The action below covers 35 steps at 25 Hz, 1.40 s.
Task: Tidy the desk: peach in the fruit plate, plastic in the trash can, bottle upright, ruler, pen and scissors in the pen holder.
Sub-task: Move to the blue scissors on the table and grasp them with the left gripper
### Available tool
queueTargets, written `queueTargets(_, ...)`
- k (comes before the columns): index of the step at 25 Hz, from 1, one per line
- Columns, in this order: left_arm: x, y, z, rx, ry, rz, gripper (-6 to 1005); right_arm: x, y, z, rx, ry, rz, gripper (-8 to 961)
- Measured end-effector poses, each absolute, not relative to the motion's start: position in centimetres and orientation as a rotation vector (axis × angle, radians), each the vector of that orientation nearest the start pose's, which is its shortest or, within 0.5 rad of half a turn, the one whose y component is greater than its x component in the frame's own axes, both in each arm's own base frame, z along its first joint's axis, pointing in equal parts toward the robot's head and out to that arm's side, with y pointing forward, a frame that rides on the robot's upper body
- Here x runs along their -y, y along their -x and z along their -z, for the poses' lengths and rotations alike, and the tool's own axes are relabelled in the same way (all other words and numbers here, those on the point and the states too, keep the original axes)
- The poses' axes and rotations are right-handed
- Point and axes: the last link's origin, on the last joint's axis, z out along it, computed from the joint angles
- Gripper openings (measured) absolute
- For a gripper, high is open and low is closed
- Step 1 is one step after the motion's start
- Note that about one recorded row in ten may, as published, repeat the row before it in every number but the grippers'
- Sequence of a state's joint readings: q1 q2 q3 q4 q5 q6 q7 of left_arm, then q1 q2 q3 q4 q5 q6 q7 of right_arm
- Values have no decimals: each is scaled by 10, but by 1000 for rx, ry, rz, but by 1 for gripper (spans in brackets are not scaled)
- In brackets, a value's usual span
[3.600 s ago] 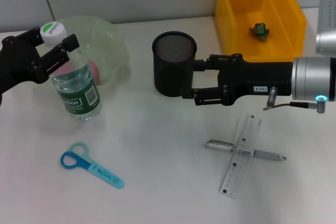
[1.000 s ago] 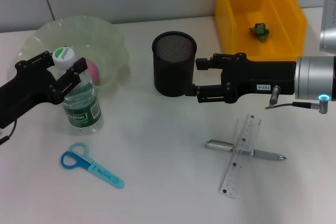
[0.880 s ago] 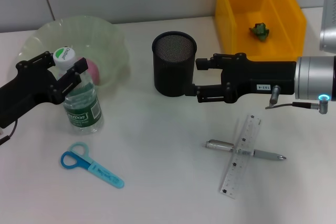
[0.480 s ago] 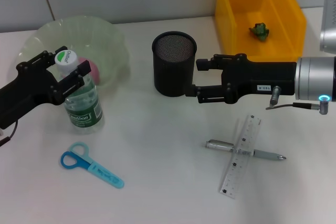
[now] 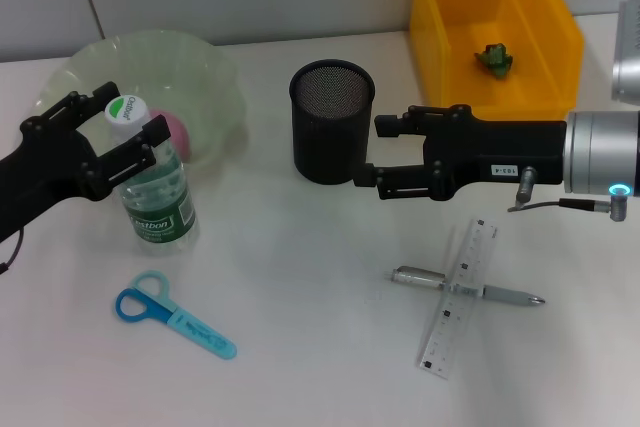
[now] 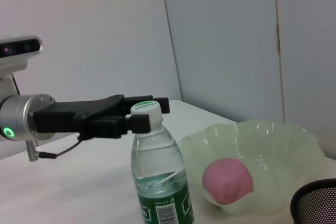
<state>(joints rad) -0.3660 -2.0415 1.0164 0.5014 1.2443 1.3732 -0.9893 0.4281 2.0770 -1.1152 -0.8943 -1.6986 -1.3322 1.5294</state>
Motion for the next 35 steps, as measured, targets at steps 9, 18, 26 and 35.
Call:
queueTargets(9,-311,284,-32,535,2309,1067,814,-337,-227,0,-547,2736,-677,794)
queueTargets(18,-292,277,-48,597,2449,1045,809,-317,-253,-22,-637,2781,-627,794)
queueTargets(26,-284,262,-43,645,2622,890,806,-302,-273,-42,-698,2767,-616,794)
queueTargets(35,-274,242,-51,673,2788,775,802,-296,-284,-42,-728,2784,-533,794)
